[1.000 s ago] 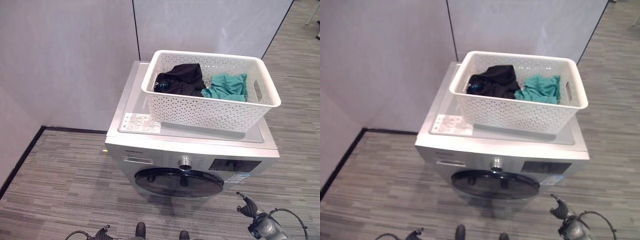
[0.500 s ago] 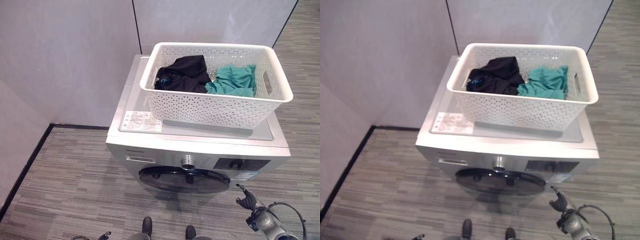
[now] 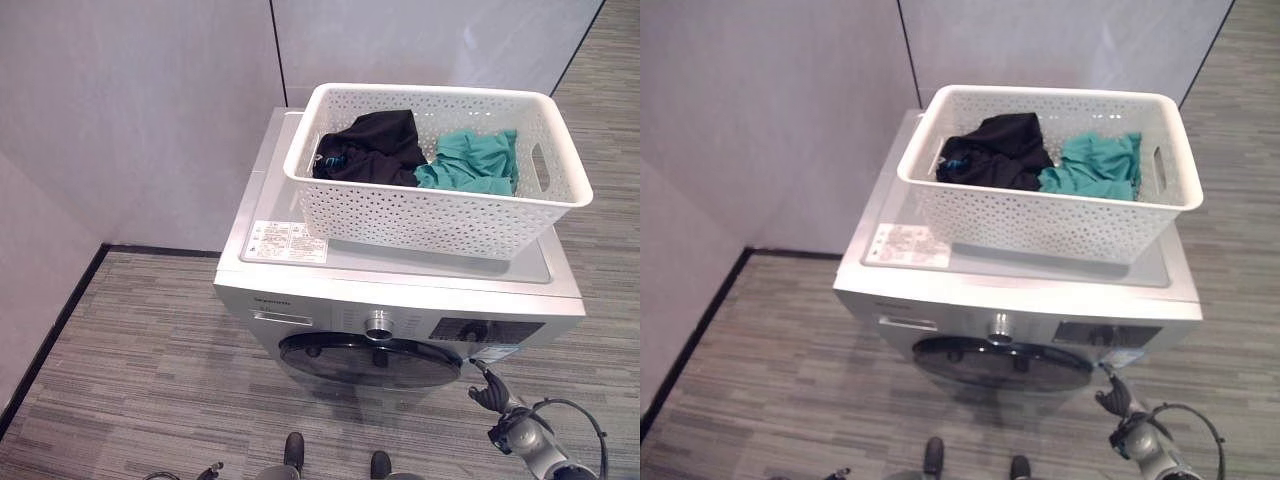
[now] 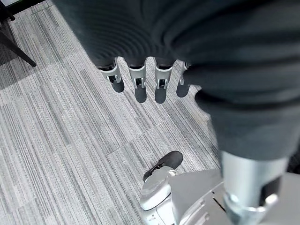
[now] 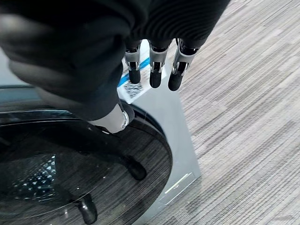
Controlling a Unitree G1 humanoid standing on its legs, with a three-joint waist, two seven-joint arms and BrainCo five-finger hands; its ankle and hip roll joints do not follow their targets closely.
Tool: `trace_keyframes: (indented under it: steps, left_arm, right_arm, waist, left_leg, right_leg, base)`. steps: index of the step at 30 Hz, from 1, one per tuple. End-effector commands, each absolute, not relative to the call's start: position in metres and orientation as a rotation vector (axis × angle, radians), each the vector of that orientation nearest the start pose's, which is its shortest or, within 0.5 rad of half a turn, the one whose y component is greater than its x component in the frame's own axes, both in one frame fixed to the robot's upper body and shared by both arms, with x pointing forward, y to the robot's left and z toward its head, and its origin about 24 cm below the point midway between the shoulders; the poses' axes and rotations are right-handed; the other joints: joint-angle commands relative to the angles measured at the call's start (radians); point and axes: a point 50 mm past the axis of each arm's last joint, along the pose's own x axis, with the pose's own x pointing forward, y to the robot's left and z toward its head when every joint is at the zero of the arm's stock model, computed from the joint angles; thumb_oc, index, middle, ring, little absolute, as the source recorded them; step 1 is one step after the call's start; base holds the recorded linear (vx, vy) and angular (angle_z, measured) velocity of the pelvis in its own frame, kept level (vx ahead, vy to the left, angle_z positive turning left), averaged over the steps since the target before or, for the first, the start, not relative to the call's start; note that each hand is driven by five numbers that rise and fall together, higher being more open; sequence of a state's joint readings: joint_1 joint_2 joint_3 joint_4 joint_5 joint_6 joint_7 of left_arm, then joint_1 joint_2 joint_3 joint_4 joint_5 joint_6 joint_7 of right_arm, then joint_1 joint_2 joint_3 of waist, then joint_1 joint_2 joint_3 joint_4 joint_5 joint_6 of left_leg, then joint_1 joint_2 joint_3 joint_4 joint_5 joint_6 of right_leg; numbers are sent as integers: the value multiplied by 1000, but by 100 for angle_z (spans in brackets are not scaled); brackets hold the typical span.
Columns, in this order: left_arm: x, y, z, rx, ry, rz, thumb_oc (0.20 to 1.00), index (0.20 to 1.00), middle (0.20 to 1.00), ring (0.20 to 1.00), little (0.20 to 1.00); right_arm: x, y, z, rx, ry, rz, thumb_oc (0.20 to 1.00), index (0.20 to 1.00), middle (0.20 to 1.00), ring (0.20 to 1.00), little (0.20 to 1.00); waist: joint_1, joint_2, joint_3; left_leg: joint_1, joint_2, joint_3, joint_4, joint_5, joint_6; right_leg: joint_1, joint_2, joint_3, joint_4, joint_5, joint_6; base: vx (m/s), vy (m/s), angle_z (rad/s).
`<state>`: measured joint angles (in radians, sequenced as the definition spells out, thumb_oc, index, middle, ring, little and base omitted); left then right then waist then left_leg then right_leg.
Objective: Grab the laundry basket,head to the washer,open it,put in the laundry and shut it.
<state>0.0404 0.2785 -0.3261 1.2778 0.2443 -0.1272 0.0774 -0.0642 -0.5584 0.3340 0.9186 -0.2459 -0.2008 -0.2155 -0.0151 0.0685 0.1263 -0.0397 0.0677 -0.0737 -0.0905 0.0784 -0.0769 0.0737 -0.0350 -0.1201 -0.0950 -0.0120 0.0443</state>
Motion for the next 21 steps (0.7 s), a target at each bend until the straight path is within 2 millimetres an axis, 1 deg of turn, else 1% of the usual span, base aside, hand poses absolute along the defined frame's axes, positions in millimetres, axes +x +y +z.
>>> trace_keyframes:
  steps: [1,4,7,12,20,21]
  left_arm:
    - [70,227,-167,682,1211,-279,1000,1000,1000,1000,1000]
    - [68,227,-167,674,1215,-274,1000,1000,1000,1000,1000]
    - [66,231,-167,565,1244,-161,1000,1000,1000,1000,1000]
    - [68,231,-166,570,1232,-158,1000,1000,1000,1000,1000]
    - [74,228,-166,571,1212,-164,1000,1000,1000,1000,1000]
    - [76,227,-166,573,1205,-169,1000,1000,1000,1000,1000]
  right_arm:
    - [200,-291,-74,-895,574,38,1000,1000,1000,1000,1000]
    - [201,-288,-76,-887,574,48,1000,1000,1000,1000,1000]
    - [206,-285,-73,-862,550,27,1000,1000,1000,1000,1000]
    - [214,-286,-69,-873,537,14,1000,1000,1000,1000,1000]
    - [225,-296,-60,-912,527,-37,1000,1000,1000,1000,1000]
    - [229,-297,-57,-918,522,-44,1000,1000,1000,1000,1000]
  waist:
    - [23,-14,-17]
    - [26,-13,-15]
    - [30,-10,-10]
    - [36,-4,0]
    - [43,7,14]
    - [44,11,18]
  left_leg:
    - [15,-25,-7,31,-44,21]
    - [15,-27,-8,33,-45,21]
    - [7,-29,-11,34,-41,21]
    - [-14,-33,-15,30,-30,19]
    - [-54,-37,-16,25,-15,20]
    - [-61,-38,-16,24,-14,21]
  right_leg:
    - [-36,-19,44,113,-95,6]
    - [-33,-20,44,106,-94,6]
    - [-36,-21,43,93,-86,5]
    - [-47,-22,42,72,-70,4]
    - [-83,-23,50,58,-51,6]
    - [-93,-24,58,57,-48,7]
  base:
    - [0,0,0]
    - [0,0,0]
    - [0,0,0]
    - [-13,2,1]
    - [-11,2,6]
    - [0,0,0]
